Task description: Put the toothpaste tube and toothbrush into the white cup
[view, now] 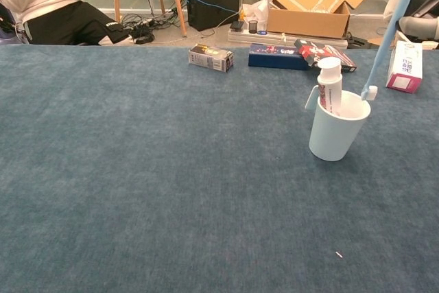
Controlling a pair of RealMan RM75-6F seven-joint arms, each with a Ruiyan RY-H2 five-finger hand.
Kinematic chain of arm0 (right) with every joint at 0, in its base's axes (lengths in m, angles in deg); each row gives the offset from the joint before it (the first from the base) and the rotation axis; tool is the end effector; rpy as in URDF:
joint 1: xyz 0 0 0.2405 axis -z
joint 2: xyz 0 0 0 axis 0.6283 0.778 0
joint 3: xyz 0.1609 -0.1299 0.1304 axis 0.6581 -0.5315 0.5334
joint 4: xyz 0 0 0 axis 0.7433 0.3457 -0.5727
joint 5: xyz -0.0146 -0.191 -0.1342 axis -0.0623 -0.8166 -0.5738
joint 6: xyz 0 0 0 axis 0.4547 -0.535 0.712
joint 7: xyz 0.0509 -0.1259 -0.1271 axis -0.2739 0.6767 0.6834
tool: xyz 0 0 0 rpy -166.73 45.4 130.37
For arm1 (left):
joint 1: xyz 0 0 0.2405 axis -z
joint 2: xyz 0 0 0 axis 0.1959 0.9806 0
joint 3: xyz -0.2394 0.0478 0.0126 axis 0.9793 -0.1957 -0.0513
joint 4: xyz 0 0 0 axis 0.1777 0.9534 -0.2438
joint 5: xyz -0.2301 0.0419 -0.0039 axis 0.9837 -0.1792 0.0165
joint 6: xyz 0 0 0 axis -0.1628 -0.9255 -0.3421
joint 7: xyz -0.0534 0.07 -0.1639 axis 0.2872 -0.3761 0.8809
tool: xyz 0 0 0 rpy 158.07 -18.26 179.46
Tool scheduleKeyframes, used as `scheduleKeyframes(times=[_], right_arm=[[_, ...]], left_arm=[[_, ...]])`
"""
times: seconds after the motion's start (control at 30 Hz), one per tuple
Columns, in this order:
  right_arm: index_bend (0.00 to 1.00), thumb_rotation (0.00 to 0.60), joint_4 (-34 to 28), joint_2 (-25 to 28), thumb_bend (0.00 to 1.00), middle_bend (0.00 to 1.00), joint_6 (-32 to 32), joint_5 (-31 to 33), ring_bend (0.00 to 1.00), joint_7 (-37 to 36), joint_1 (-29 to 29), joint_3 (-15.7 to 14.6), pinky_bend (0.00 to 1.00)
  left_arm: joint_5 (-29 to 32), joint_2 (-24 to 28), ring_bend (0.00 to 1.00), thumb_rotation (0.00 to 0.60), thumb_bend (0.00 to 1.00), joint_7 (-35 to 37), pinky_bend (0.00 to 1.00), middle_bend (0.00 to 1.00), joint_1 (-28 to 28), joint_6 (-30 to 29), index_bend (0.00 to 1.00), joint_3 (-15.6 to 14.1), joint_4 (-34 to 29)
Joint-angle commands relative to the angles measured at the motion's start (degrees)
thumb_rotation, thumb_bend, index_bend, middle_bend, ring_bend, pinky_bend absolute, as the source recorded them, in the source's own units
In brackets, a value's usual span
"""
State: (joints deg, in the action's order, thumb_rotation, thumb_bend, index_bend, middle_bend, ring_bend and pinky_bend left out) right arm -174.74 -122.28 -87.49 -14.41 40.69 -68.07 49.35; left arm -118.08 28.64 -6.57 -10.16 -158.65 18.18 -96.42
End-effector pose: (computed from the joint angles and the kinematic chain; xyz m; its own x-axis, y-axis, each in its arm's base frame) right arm -0.2036 -0.3478 0.0861 -0.2681 -0.3707 0.8892 -0.9000 -0.2330 -0.3685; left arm -0.2996 0.2070 0.1691 0.4276 -0.0712 0.9012 0.9030 0.0793 -0.4222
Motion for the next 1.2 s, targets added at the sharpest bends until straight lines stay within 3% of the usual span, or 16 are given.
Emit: scheduleKeyframes(times=[0.03, 0.47, 1.2], right_arm=[[0.62, 0.600, 2.6, -1.3, 0.28, 1.00, 0.1, -0.8, 1.00, -3.0, -0.2, -1.0, 1.00], [0.62, 0.600, 8.7, -4.4, 0.28, 1.00, -1.4, -3.5, 1.00, -10.9, -1.2, -2.6, 1.00], [0.63, 0.600, 14.6, -7.3, 0.28, 1.00, -1.7, -3.8, 1.00, -15.4, -2.6, -4.3, 1.00]], left_arm=[[0.0, 0.0, 0.21, 0.600, 0.22, 0.0, 0.27, 0.30, 0.0, 0.0, 0.33, 0.0, 0.0], [-0.1, 0.1, 0.21, 0.600, 0.22, 0.2, 0.27, 0.30, 0.0, -0.1, 0.33, 0.0, 0.0], [-0.3, 0.2, 0.21, 0.600, 0.22, 0.3, 0.27, 0.30, -0.1, -0.2, 0.33, -0.1, -0.1]])
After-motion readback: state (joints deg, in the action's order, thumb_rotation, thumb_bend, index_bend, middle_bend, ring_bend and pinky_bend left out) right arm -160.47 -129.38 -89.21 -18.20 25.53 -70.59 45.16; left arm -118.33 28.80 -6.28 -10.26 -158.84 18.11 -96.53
